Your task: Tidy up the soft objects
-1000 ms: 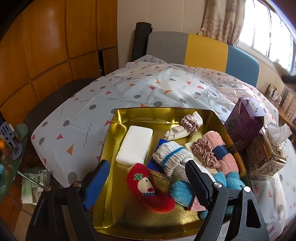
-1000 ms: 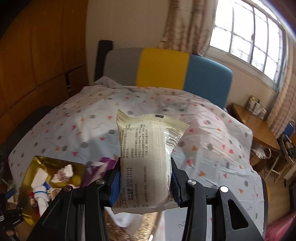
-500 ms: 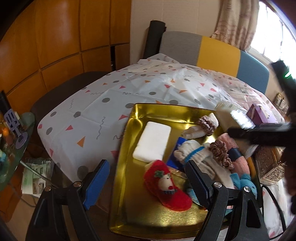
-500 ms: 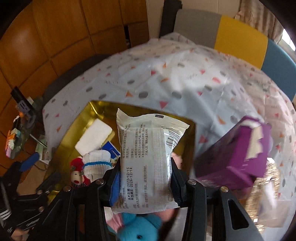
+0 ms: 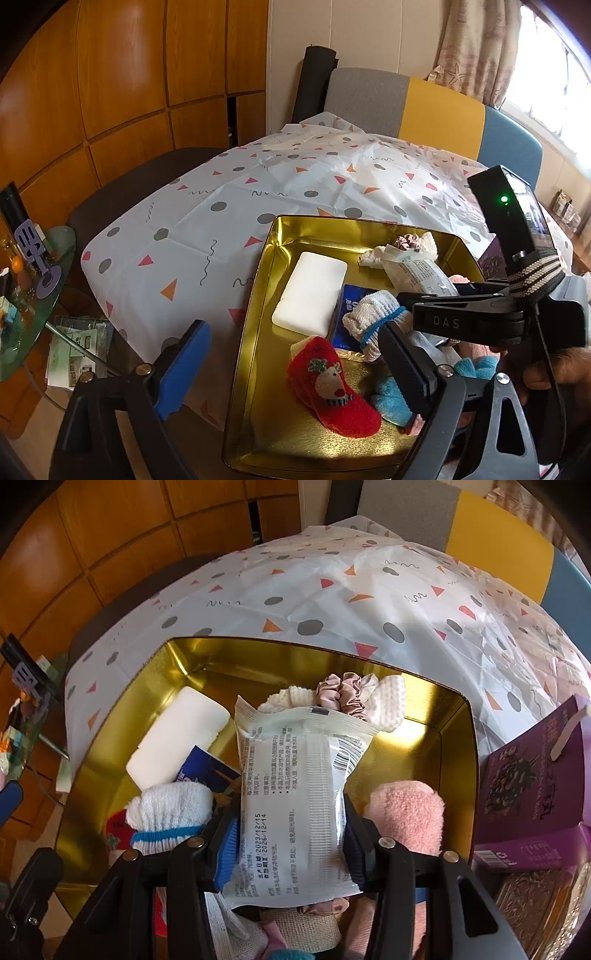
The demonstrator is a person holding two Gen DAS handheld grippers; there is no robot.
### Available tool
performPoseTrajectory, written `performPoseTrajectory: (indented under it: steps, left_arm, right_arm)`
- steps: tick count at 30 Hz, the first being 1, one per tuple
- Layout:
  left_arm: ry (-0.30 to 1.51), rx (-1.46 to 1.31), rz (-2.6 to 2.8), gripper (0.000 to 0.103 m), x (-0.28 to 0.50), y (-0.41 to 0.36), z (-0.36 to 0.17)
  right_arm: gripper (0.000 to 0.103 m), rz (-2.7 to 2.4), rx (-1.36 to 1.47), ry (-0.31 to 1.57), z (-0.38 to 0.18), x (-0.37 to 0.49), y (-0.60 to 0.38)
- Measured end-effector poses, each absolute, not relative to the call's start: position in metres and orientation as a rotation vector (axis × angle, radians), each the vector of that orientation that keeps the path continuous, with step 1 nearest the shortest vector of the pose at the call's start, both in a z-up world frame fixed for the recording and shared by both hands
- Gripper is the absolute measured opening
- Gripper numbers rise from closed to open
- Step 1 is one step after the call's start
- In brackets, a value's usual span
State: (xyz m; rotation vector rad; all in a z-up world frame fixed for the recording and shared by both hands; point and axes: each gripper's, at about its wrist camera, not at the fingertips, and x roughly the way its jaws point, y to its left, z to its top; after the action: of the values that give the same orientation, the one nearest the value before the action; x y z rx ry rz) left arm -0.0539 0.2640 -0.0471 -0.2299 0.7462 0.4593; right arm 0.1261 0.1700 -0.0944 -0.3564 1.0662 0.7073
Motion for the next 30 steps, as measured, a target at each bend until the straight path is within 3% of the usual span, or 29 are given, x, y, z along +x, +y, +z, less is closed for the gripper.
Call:
performPoseTrajectory:
  steps: [1,3,4,14,24,30]
  left_arm:
    - [0.746,-0.231,0.458,0.094,-0.054,0.264,-0.047]
    - [0.746,-0.232,0.456,0.094,-0.054,0.263,-0.046]
    - [0.743,-0.231,0.457,0.095,-0.055,0.263,-0.045]
    - [0.717,-0.210,0.450,0.103,-0.060,0.250,-0.035]
    - [0.635,-0.157,0.416,0.103,-0.071,0.209,-0.010]
    - [0.599,-0.141,0.410,0.103,-0.073,0.192,-0.004]
  right_arm:
    - [0.054,0.706,-0.351,1.060,-0.094,0.125,0.170]
    - [0.070,0.700,-0.326,1.040,-0.088,0.122,0.167]
    - [0.071,0.697,-0.312,1.028,-0.085,0.121,0.164]
    - [0.072,0.648,-0.244,0.923,-0.043,0.104,0.129]
    - [0.072,0.495,-0.152,0.698,0.001,0.050,0.057]
    - [0.072,0.392,-0.099,0.679,0.001,0.037,0.023]
